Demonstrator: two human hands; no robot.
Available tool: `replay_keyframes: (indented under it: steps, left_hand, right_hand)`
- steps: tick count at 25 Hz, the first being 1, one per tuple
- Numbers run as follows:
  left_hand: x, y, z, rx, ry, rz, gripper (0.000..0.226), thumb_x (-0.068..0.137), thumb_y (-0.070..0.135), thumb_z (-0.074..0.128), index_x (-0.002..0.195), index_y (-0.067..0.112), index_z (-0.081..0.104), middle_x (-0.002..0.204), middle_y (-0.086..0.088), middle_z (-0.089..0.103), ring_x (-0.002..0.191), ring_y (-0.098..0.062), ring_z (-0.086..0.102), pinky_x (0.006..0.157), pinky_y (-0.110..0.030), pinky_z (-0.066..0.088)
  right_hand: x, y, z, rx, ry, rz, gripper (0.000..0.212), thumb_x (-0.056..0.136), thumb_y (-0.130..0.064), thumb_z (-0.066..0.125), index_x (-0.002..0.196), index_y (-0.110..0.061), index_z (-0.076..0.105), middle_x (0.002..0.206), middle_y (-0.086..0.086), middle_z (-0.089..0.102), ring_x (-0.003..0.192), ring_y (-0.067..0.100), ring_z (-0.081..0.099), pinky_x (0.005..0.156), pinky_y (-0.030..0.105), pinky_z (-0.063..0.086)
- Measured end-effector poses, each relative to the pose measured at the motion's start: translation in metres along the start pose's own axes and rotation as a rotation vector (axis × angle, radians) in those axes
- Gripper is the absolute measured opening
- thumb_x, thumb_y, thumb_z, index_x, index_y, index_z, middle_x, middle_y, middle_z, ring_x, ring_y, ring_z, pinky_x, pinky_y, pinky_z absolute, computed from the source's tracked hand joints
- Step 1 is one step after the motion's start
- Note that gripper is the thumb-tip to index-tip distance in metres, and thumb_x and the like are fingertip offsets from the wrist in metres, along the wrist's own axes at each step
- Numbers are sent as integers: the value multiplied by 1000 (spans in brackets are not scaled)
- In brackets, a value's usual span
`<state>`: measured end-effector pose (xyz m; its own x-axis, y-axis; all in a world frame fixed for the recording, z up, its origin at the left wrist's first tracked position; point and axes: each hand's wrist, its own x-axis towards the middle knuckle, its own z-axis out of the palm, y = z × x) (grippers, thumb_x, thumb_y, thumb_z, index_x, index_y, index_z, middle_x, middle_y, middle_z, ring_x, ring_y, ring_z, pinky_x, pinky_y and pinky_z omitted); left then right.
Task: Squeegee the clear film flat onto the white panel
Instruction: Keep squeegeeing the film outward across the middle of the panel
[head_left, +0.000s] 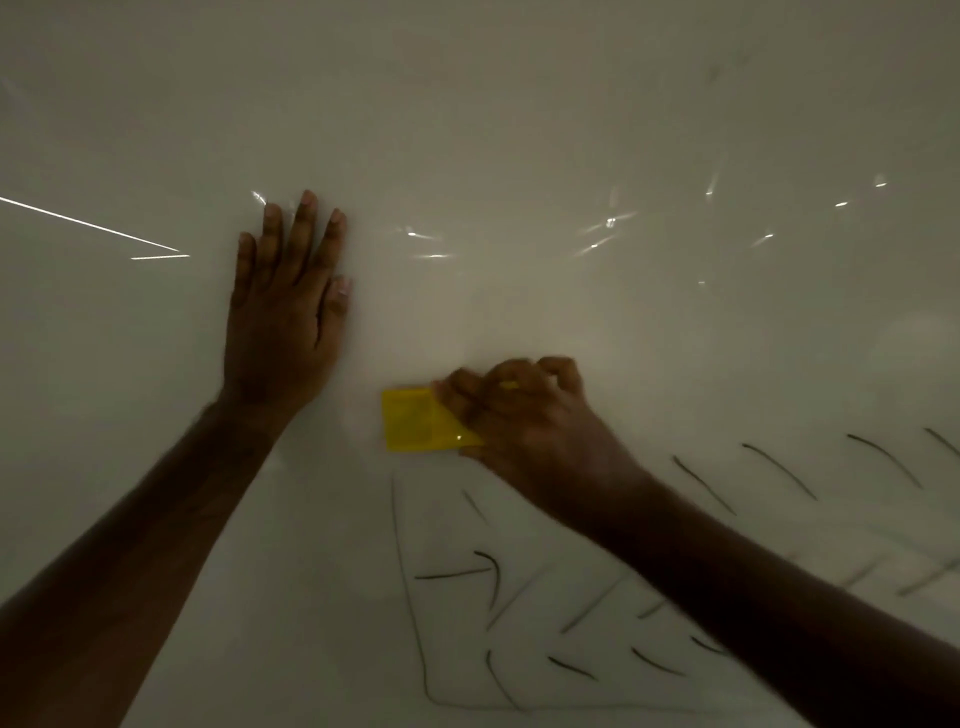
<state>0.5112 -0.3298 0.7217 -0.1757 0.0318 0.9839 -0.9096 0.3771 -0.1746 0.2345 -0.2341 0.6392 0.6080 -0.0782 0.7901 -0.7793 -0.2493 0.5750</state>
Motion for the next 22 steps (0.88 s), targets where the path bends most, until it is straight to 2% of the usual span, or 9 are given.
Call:
replay_keyframes:
  steps: [3,6,10,12,14,17,20,22]
  left_hand:
    - [-9,4,-1,-6,-17,-42,59,116,39,27,172,20,23,180,-7,16,167,-35,12,135,-53,9]
    - [-19,10,0,-6,-15,-66,60,115,40,27,172,19,23,180,-8,17,167,-35,12,135,-54,9]
    - [-23,10,1,-4,-2,-69,60,116,40,28,172,19,23,180,-8,17,167,-35,11,135,-55,10]
    - [-24,10,2,0,8,-66,59,117,40,27,172,19,23,180,-9,17,167,-34,11,135,-55,11]
    - [-25,9,2,-1,3,-65,59,117,40,26,172,19,23,180,-9,17,167,-35,11,135,-55,11]
    - [-27,8,1,-16,-18,-52,60,116,40,27,172,19,23,180,-9,16,167,-35,11,135,-56,10]
    - [-27,6,1,-28,-14,-52,60,116,39,28,172,19,23,180,-9,16,167,-35,10,135,-56,10]
    - [-28,7,3,-21,3,-54,59,117,39,28,172,18,24,180,-10,17,167,-37,11,135,-57,10]
  right_hand:
    - [-46,-34,8,48,-100,-172,51,101,-26,59,151,-22,49,151,-3,53,119,25,60,92,49,44]
    - [-76,-19,-9,55,-146,-261,46,104,-24,60,149,-22,52,148,-5,55,119,23,62,91,48,47]
    - [-37,23,-25,11,-60,-97,48,101,-36,58,147,-23,54,146,-4,58,115,27,63,92,51,48]
    - [-12,8,-11,29,-26,-7,53,98,-39,61,148,-25,53,148,-6,57,114,27,60,92,49,44]
    - [-6,-30,11,66,-65,-35,51,98,-35,61,147,-25,52,149,-6,55,114,26,58,90,47,40]
    - [-37,-67,25,85,-121,-195,45,103,-26,56,148,-24,50,148,-5,53,113,24,58,90,45,40]
    - [-69,-46,6,96,-130,-238,42,105,-23,55,148,-24,52,147,-7,56,119,21,60,93,46,45]
    - [-77,-12,-10,88,-125,-180,41,106,-28,57,147,-23,55,144,-7,60,121,22,61,94,47,45]
